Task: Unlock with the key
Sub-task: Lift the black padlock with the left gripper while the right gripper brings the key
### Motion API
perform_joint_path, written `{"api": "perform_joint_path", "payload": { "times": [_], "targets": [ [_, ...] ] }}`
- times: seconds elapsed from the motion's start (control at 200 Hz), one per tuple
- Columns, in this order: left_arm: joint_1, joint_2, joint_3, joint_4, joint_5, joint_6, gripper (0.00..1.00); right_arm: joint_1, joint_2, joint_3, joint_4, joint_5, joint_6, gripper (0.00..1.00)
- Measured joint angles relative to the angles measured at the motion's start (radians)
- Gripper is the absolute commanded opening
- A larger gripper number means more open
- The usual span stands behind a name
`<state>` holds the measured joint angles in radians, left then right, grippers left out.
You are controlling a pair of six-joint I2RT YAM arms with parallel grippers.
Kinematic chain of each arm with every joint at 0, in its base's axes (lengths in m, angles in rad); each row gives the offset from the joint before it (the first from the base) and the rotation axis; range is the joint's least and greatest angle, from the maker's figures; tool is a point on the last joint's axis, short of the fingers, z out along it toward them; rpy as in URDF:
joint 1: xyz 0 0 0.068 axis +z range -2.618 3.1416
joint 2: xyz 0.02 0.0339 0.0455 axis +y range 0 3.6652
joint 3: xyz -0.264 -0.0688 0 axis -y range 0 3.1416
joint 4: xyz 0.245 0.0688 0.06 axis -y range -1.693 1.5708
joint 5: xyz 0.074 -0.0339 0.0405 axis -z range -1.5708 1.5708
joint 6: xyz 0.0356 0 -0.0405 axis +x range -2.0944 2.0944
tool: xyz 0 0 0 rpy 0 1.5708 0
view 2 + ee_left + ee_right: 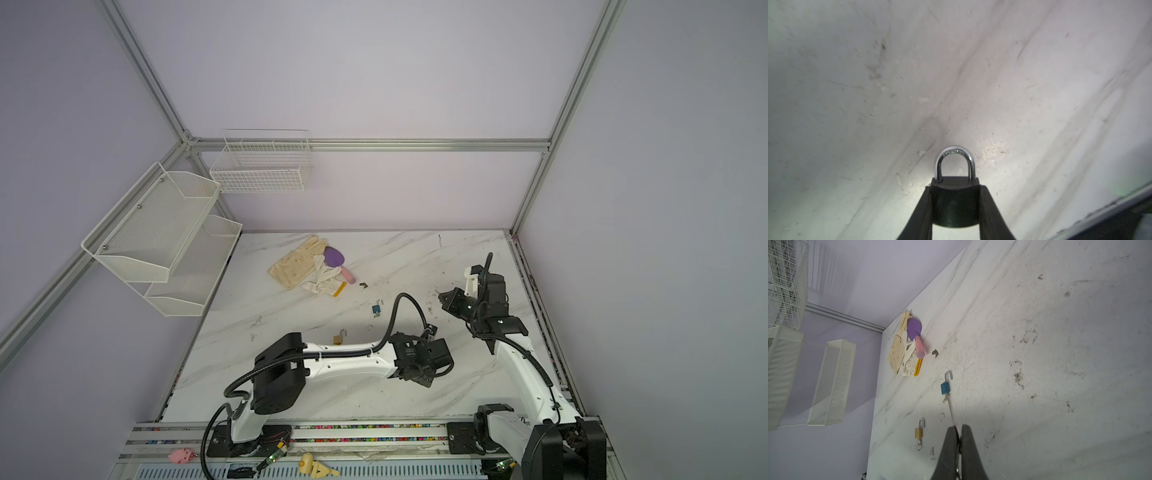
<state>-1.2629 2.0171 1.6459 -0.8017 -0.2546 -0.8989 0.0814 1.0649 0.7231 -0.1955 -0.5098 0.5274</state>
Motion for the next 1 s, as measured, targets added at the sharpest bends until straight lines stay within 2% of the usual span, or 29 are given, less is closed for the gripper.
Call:
{"api": "perform_joint_path", "payload": {
  "times": [0.19, 0.285, 0.47, 0.6, 0.83, 1.0],
  "targets": [
    [0.113, -0.349, -0.163, 0.087, -0.043, -0.147, 0.08, 0.090, -0.001, 0.026, 0.004, 0.079, -0.017, 0.00],
    [0.195, -0.494, -0.276, 0.156, -0.055, -0.240, 0.05, 0.210, -0.003, 0.031, 0.032, 0.156, -0.021, 0.00],
    [0.357, -0.718, -0.544, 0.305, -0.062, -0.432, 0.05, 0.448, 0.002, 0.032, 0.120, 0.283, -0.012, 0.00],
    [0.426, -0.796, -0.649, 0.367, -0.055, -0.557, 0.05, 0.600, 0.004, 0.019, 0.216, 0.382, 0.029, 0.00],
    [0.485, -0.842, -0.690, 0.436, -0.045, -0.684, 0.05, 0.864, 0.063, 0.007, 0.349, 0.559, 0.069, 0.00],
    [0.503, -0.842, -0.704, 0.474, -0.024, -0.739, 0.05, 0.978, 0.137, 0.013, 0.392, 0.671, 0.075, 0.00]
  ]
}}
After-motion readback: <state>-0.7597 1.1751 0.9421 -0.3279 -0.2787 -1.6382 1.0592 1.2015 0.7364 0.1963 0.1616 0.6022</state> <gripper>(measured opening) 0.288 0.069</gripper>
